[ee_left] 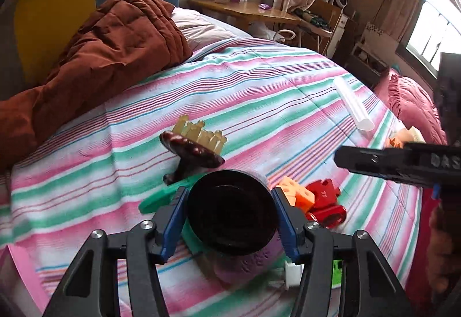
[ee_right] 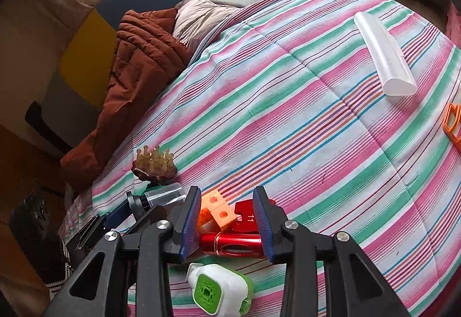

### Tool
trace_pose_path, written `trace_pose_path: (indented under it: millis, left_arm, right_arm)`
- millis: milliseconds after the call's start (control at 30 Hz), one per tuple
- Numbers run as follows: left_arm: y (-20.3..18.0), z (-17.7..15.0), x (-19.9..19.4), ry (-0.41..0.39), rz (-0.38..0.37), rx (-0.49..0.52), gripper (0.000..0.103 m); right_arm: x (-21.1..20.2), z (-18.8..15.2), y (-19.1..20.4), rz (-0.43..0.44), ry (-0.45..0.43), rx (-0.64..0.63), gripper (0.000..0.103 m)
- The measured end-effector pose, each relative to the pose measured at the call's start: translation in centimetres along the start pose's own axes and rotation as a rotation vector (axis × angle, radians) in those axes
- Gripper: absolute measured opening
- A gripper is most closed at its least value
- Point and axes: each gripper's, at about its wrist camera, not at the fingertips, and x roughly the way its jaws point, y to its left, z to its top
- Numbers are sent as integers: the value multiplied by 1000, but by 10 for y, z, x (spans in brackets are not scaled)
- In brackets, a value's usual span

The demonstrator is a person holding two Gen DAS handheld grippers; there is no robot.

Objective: Organize rigid objects
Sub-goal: 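Move the left gripper to the black cylinder cup and grasp it, then grasp the green spool with the right gripper while the left lifts the black cylinder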

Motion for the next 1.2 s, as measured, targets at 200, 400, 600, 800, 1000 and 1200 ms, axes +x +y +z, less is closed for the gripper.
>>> trace_pose_path:
  millis: [200, 400, 600, 800, 1000, 1200]
  left_arm:
    - [-5, -30, -46, -57, -55, -78, 58]
    - [-10, -68, -73, -57, -50, -158, 58]
    - [-11, -110, -91, -44, 4, -236, 58]
    - [-10, -140, -111, -43, 39, -278, 58]
    - [-9, -153, -130, -63, 48, -294, 58]
    - [-7, -159, -150, -97, 46, -301, 58]
  right_arm:
    - [1, 0, 1, -11, 1, -6, 37]
    - [6, -3, 6, -13, 25, -40, 37]
    - [13, -10, 22, 13, 52, -120, 37]
    - [15, -18, 41, 51, 61, -216, 37]
    - [19, -35, 69, 51, 67, -366, 37]
    - [32, -45, 90, 46, 104, -430, 37]
